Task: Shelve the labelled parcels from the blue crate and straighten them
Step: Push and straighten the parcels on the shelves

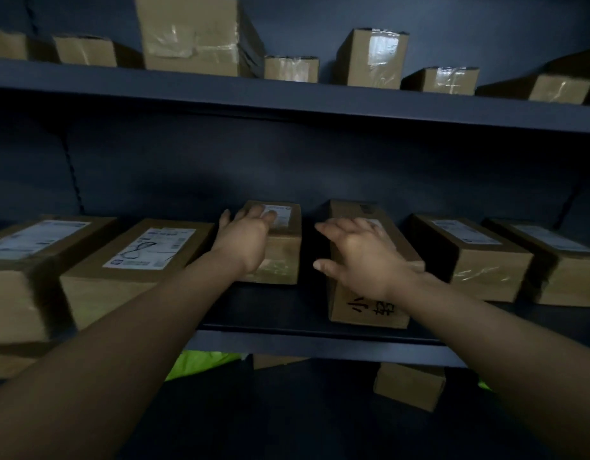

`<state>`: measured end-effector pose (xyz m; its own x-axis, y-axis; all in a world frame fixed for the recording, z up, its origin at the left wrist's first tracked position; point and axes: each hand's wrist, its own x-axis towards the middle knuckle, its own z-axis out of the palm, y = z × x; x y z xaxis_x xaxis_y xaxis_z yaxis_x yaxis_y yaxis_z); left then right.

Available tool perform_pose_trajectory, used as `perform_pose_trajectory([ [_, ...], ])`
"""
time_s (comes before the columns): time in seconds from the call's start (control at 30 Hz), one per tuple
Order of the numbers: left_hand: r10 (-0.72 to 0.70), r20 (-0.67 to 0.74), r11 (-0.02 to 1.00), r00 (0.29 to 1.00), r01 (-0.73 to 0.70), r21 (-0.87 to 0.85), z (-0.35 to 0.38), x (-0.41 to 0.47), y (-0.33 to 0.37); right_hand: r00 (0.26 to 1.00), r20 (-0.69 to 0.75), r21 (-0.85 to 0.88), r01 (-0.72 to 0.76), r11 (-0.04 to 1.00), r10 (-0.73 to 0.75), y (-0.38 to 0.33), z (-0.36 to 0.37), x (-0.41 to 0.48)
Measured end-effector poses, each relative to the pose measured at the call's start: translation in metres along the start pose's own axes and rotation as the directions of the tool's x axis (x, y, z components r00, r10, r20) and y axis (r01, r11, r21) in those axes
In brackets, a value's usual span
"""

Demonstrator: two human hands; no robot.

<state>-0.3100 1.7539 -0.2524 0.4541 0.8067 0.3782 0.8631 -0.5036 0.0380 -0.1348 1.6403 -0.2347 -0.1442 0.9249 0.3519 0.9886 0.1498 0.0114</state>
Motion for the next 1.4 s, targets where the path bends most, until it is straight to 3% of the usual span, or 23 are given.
perform_pose_trajectory([
  [0.17, 0.008, -0.157, 0.998, 0.988, 0.001, 0.061, -0.044, -0.044, -0.053, 0.992, -0.033, 0.026, 0.125, 0.992, -0.124, -0.074, 0.008, 0.04],
  [0.27, -0.09, -0.187, 0.988, 0.978, 0.111, 0.105, -0.064, -0.08, -0.105, 0.982, 0.009, 0.082, 0.189, 0.979, -0.19, -0.124, 0.02, 0.059],
  [0.43, -0.435, -0.038, 0.888, 0.9, 0.435, 0.146, -0.076, -0.141, -0.178, 0.969, 0.025, 0.194, 0.235, 0.952, -0.245, -0.198, 0.038, 0.078],
  [0.53, -0.539, 0.068, 0.841, 0.839, 0.532, 0.103, -0.073, -0.166, -0.206, 0.955, 0.127, 0.147, 0.25, 0.957, -0.269, -0.226, 0.047, 0.084],
  [0.63, -0.534, 0.092, 0.845, 0.841, 0.533, 0.038, -0.066, -0.173, -0.224, 0.937, 0.225, 0.034, 0.266, 0.963, -0.266, -0.238, 0.056, 0.091],
  [0.77, -0.471, 0.08, 0.881, 0.878, 0.473, -0.002, -0.054, -0.16, -0.245, 0.942, 0.228, 0.01, 0.252, 0.968, -0.248, -0.24, 0.061, 0.109],
  [1.4, -0.502, 0.121, 0.862, 0.856, 0.507, -0.016, -0.013, -0.061, -0.302, 0.959, 0.252, -0.016, 0.141, 0.99, -0.133, -0.226, 0.101, 0.19],
])
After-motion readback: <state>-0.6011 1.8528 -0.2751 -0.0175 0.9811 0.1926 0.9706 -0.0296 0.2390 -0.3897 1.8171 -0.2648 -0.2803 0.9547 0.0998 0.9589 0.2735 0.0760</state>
